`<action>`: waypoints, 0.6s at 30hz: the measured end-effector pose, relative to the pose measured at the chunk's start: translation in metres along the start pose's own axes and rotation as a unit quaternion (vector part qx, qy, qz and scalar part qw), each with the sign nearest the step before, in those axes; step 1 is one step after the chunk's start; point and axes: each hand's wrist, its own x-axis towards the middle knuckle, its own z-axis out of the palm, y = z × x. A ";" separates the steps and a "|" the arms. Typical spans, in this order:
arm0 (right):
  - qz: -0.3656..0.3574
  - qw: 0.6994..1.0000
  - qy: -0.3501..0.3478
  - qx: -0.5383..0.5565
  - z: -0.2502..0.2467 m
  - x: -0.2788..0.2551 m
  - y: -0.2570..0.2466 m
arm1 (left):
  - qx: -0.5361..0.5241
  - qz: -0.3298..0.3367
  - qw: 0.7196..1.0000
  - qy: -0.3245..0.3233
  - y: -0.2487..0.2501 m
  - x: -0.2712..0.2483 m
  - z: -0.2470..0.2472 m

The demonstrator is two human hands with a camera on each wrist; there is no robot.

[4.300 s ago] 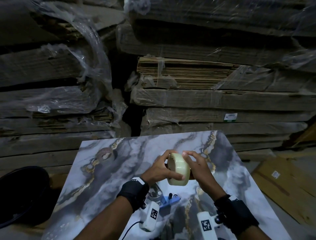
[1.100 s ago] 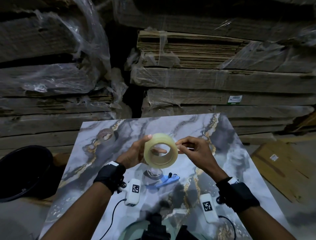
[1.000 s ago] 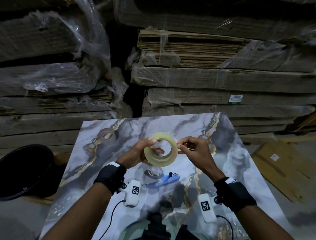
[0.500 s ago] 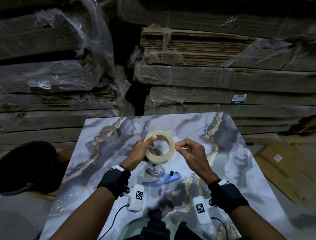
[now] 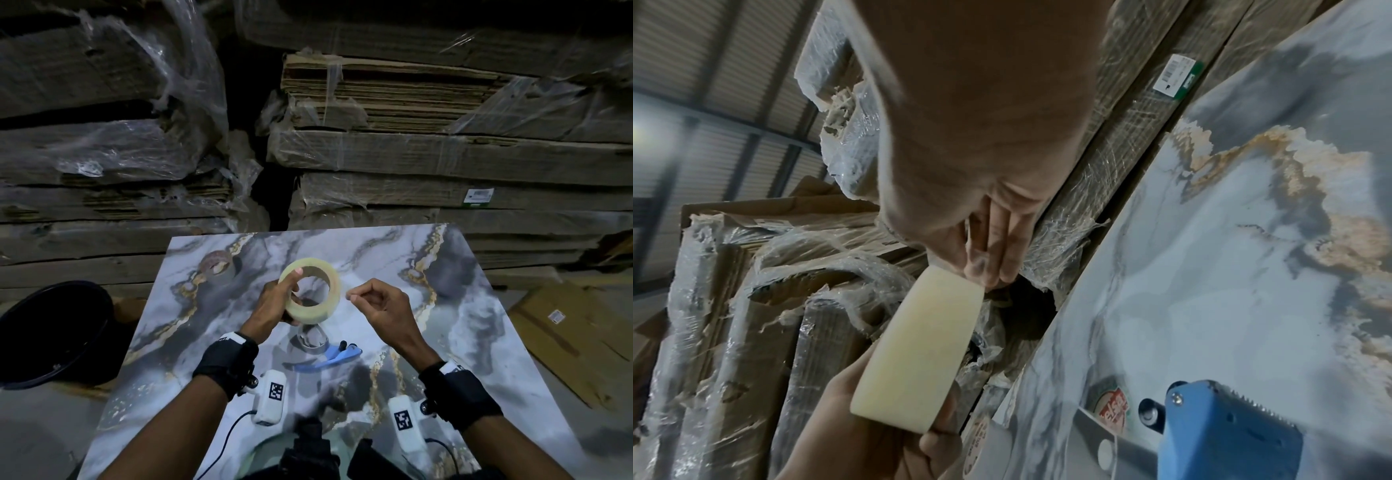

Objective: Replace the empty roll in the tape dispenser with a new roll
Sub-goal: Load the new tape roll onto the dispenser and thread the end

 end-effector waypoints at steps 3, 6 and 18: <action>-0.002 1.000 0.006 -0.003 -0.002 -0.001 -0.001 | 0.001 -0.002 1.000 0.000 -0.002 0.000 0.000; -0.001 1.000 0.000 -0.002 -0.004 -0.001 -0.001 | 0.004 -0.004 1.000 -0.003 -0.003 -0.001 0.002; -0.040 0.998 -0.024 -0.053 0.005 0.005 0.004 | 0.039 -0.005 0.999 0.031 -0.008 -0.004 0.005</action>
